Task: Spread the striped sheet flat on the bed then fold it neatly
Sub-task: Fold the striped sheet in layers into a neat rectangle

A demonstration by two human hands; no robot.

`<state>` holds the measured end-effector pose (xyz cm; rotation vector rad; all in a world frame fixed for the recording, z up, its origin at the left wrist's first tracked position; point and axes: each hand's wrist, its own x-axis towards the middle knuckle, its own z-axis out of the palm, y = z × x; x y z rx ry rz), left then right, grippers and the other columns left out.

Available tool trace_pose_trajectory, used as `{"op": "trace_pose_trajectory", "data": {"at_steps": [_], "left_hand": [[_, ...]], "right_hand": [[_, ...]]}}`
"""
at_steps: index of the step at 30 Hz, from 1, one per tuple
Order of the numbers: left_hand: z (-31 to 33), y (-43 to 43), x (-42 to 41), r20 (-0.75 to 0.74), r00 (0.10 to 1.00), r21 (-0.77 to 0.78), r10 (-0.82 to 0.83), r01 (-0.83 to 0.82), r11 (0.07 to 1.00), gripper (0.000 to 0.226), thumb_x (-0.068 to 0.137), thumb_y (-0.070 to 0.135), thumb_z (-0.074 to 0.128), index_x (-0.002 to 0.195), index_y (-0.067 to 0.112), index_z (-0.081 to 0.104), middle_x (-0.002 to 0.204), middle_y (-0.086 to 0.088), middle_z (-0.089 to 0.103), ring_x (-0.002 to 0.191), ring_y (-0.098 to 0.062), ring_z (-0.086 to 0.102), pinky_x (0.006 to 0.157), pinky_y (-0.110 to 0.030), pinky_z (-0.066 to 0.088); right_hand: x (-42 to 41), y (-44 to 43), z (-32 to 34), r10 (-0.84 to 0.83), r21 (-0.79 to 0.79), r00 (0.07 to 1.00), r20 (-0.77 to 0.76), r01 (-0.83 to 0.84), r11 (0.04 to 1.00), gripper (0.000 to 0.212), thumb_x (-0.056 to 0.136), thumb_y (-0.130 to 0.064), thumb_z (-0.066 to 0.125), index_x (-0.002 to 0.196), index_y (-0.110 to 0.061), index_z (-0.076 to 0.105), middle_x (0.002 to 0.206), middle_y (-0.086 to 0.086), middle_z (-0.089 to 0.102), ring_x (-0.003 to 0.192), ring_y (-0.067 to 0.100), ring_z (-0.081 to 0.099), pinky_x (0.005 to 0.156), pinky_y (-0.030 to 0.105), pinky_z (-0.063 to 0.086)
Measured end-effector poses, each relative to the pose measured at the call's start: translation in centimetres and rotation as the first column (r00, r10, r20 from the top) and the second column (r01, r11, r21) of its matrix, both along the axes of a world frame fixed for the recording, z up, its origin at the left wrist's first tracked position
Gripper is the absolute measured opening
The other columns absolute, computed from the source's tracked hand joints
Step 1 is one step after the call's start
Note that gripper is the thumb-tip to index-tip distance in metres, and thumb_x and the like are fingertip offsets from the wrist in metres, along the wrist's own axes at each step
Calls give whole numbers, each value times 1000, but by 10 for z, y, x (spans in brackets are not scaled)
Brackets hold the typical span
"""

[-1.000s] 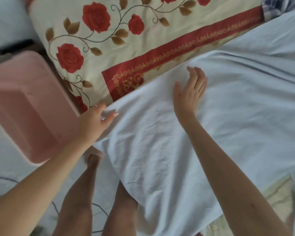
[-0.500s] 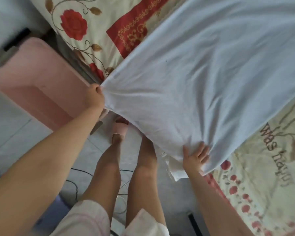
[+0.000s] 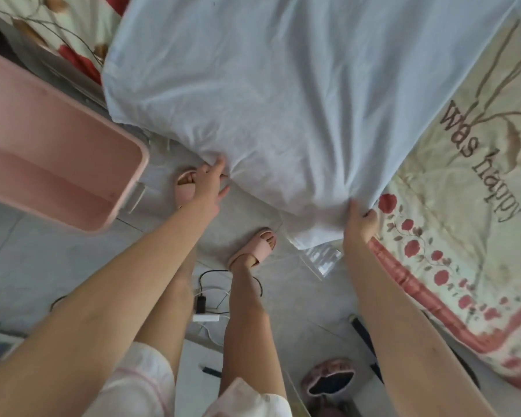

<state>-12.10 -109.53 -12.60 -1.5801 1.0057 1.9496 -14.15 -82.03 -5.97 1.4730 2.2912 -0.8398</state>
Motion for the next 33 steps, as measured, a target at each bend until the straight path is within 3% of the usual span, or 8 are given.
{"op": "trace_pose_trajectory", "data": {"at_steps": [6,16,22,24,27,29,31,33], "left_hand": [[4,41,18,16,1000,120,-25,23,993,52,85,36,68,131,20,50,128,1,58,117,-16,54,90,-35,44],[13,53,72,52,997,-445,-52,70,893,21,87,16,66,103,4,58,98,-9,62,85,-16,56,83,-25,45],[36,67,30,404,895,-717,-188,437,543,49,88,19,54,130,1,38,145,-23,29,132,-38,33,106,-42,30],[45,86,17,254,757,-909,-603,400,118,61,84,24,58,138,6,37,148,-23,23,135,-40,26,106,-46,25],[36,93,-15,431,238,-856,-870,414,-311,72,89,49,51,151,30,19,159,-13,1,144,-42,-3,107,-65,6],[26,79,-37,519,55,-716,-853,574,-398,81,85,68,39,148,43,-6,158,-1,-19,142,-41,-18,103,-72,-3],[19,54,-56,566,-6,-613,-825,666,-425,92,75,83,30,141,47,-24,152,6,-34,138,-38,-29,100,-75,-7],[22,27,-71,570,57,-564,-820,752,-340,98,71,86,33,140,48,-26,149,10,-39,137,-35,-32,100,-75,-3]], "right_hand": [[32,16,3,110,-177,994,19,-105,979,26,91,-27,61,101,-6,49,99,6,58,88,22,55,79,34,46],[66,39,-2,309,-49,950,51,-307,950,29,101,-31,41,119,-9,39,102,8,62,90,29,61,64,34,41],[48,26,2,256,324,951,-175,-190,927,63,78,-10,58,137,-8,35,129,15,41,112,29,45,97,47,38],[21,4,-1,648,372,719,-250,-547,750,60,82,-14,56,139,-14,40,139,14,41,127,31,39,107,48,31],[-29,-13,-26,953,456,-296,-70,-859,-233,55,87,-36,44,141,-27,44,146,4,44,136,33,38,111,55,24],[-78,9,-44,800,426,-584,134,-695,-579,58,89,-51,32,144,-35,37,149,-3,40,137,31,38,109,60,20],[-132,41,-47,913,274,-365,181,-873,-403,63,91,-62,28,149,-42,14,159,-8,17,145,32,19,107,67,8],[-171,79,-38,940,120,195,280,-979,167,72,91,-68,28,149,-44,-8,159,-12,-14,146,32,-7,104,73,4]]}}
